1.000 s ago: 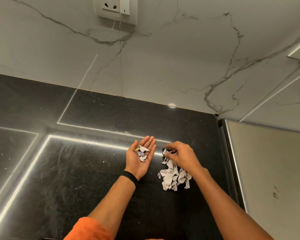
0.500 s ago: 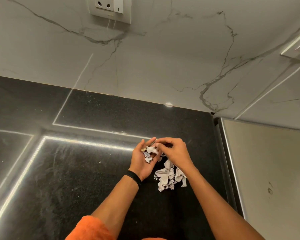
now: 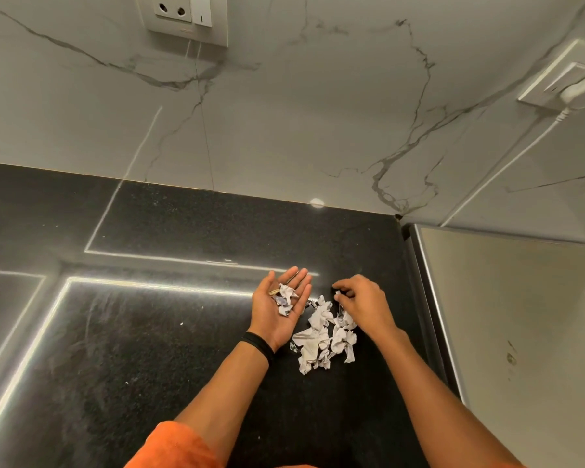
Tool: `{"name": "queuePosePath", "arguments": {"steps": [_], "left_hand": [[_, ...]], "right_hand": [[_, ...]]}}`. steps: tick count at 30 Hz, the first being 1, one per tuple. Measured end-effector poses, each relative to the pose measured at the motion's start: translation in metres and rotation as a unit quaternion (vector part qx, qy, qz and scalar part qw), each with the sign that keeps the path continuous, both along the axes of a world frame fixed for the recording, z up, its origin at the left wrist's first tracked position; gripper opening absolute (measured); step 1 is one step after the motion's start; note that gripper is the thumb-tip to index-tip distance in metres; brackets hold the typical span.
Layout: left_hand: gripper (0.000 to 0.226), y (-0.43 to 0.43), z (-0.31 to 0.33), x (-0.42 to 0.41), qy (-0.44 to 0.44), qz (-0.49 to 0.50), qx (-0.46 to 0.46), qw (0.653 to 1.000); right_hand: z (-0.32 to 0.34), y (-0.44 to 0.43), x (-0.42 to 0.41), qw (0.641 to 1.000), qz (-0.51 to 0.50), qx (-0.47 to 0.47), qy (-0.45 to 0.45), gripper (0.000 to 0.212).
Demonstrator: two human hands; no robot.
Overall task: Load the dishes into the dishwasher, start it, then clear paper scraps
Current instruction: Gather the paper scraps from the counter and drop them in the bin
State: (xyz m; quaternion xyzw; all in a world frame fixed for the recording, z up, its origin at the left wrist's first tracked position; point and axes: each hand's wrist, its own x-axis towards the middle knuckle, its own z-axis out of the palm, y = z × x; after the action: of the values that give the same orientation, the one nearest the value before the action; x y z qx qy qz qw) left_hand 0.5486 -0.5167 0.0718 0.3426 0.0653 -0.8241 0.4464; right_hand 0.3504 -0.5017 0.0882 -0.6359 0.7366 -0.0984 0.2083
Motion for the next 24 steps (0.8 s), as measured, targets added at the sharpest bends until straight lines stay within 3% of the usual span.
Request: {"name": "queuePosePath", "arguments": {"steps": [4, 7, 11, 13, 15, 20, 24], "left_hand": [[0.05, 0.0, -0.001, 0.002, -0.012, -0.001, -0.006, 1.0], [0.05, 0.0, -0.001, 0.002, -0.021, -0.006, -0.011, 1.0], [0.05, 0.002, -0.001, 0.0, -0.022, -0.025, -0.017, 0.999], [0.05, 0.004, 0.0, -0.002, -0.02, -0.04, -0.015, 0.999], [0.052, 0.006, -0.001, -0.003, -0.017, -0.052, -0.014, 0.998], [0.05, 0.004, 0.002, 0.002, 0.003, -0.021, 0.0, 1.0], [0.052, -0.001, -0.003, 0.016, -0.015, 0.009, 0.003, 1.0]], "right_hand": [[-0.004, 0.001, 0.003, 0.997, 0.047, -0.029, 0.055, 0.019], [-0.005, 0.0, 0.005, 0.998, 0.021, -0.019, 0.051, 0.013], [0.008, -0.001, 0.017, 0.982, -0.088, -0.058, -0.157, 0.009], [0.023, -0.002, 0.03, 0.963, -0.061, -0.064, -0.256, 0.012], [0.034, -0.001, 0.041, 0.955, -0.01, -0.037, -0.294, 0.018], [0.029, -0.007, 0.032, 0.971, -0.047, -0.082, -0.219, 0.016], [0.014, -0.004, 0.027, 0.996, 0.027, 0.023, -0.079, 0.03]]}}
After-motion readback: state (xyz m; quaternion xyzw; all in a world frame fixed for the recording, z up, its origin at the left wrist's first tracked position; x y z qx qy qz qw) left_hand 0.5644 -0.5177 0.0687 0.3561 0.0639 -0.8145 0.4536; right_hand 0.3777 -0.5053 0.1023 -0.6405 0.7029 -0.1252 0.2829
